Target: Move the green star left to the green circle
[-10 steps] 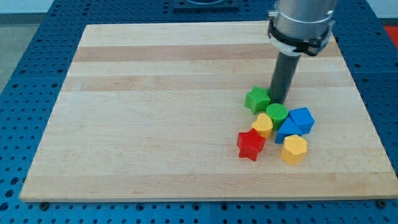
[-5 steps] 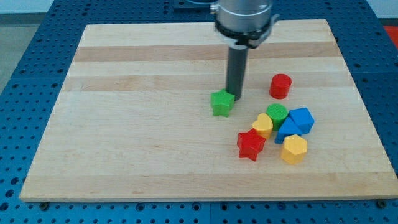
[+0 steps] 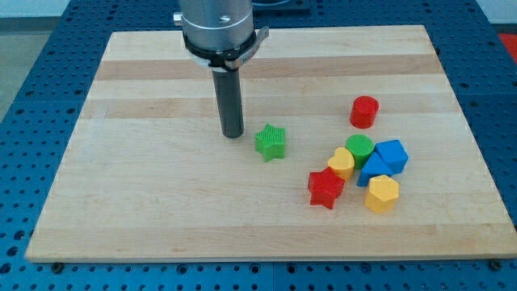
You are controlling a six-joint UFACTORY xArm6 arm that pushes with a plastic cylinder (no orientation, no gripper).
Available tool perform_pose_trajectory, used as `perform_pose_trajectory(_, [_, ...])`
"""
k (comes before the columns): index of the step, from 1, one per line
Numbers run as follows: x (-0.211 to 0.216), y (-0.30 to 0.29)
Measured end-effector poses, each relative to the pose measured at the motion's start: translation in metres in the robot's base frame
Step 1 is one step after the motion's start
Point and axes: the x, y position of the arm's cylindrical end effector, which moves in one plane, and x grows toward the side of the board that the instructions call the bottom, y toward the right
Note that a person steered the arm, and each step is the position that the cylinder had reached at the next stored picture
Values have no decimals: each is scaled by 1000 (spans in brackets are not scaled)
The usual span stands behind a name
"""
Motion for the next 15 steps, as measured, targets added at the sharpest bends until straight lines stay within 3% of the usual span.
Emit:
perform_pose_trajectory(5, [6,108])
perform_pose_trajectory(8, [3,1])
perform_pose_trajectory(9, [24,-13])
perform_pose_trajectory(11, [53,29])
perform_pose_trajectory(15, [46,117])
